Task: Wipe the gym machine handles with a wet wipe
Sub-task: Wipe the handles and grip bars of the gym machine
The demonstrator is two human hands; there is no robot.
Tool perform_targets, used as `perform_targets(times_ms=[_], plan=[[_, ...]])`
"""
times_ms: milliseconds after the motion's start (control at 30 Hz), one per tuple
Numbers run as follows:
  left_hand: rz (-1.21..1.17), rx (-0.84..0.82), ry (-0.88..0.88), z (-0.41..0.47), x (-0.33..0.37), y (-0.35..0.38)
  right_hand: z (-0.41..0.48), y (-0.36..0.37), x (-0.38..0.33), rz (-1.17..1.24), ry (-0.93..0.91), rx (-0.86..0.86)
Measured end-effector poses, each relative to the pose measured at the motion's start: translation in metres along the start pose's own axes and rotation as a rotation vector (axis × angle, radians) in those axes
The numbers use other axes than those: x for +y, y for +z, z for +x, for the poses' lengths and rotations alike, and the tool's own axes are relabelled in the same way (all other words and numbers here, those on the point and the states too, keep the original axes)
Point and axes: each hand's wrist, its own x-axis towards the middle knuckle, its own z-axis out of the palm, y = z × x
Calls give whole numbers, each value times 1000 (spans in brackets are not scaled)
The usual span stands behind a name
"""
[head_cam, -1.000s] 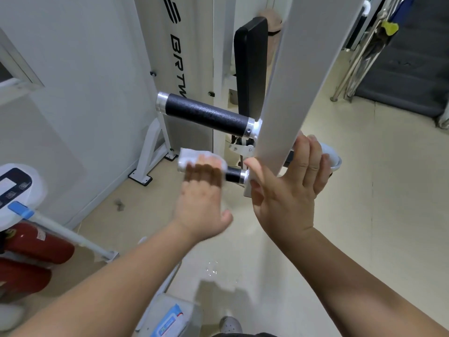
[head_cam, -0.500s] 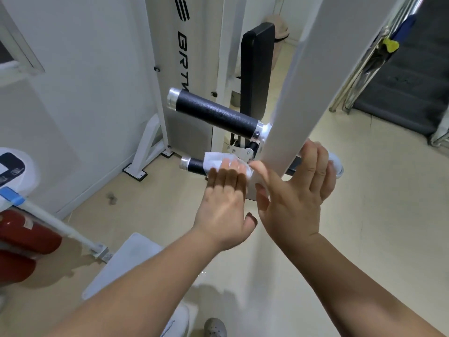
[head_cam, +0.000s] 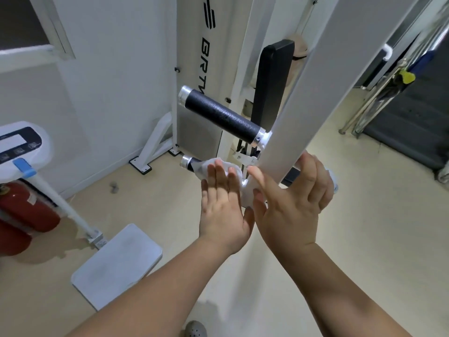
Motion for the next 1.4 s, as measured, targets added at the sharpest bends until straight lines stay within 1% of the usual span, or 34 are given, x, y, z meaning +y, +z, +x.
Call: perform_targets(times_ms=[100, 200, 300, 433, 500, 567, 600, 633, 733, 767, 800, 867, 900, 933, 1033, 1067, 1133, 1200, 1233, 1300, 1333, 1400], plan=[[-12, -16, -53, 9, 1, -7, 2, -8, -3, -28, -20, -52], [-1, -24, -58, 16, 2, -12, 4, -10, -3, -34, -43, -98], [4, -48, -69, 12, 2, -12, 8, -9, 0, -18, -59, -99], [-25, -112, -86, -3, 10, -17, 13, -10, 4, 73, -48, -75], [-20, -115, -93, -11, 15, -15, 16, -10, 9, 92, -79, -65], [-67, -77, -120, -15, 20, -9, 18, -10, 18, 91, -142, -86], [-115, -30, -129, -16, 23, -6, 19, -10, 23, 94, -179, -103], [-198, 29, -155, -14, 29, -4, 20, -11, 29, 97, -214, -123], [-578, 217, -290, -1, 48, 3, 23, -16, 44, 104, -296, -164], [-649, 273, -332, 2, 51, 7, 24, -17, 48, 115, -317, -173], [-673, 302, -375, 4, 52, 13, 24, -19, 51, 126, -335, -183], [-532, 297, -438, 9, 42, 26, 26, -22, 57, 134, -369, -201], [-458, 290, -422, 13, 34, 30, 26, -24, 58, 126, -386, -209], [-440, 312, -412, 21, 28, 29, 27, -24, 59, 113, -399, -219], [-657, 469, -528, 48, 23, 2, 26, -24, 58, 83, -411, -230], [-698, 500, -532, 51, 24, -1, 26, -23, 57, 82, -408, -224], [-688, 447, -485, 46, 30, 7, 27, -19, 55, 104, -382, -189], [-595, 389, -424, 30, 40, 32, 28, -16, 53, 130, -353, -145], [-626, 390, -447, 20, 49, 43, 26, -15, 52, 138, -348, -131], [-771, 422, -479, 6, 75, 45, 24, -14, 50, 151, -338, -114], [-861, 414, -501, 7, 80, 41, 23, -14, 50, 157, -331, -111], [-1012, 405, -553, 17, 73, 32, 23, -15, 48, 159, -330, -112]])
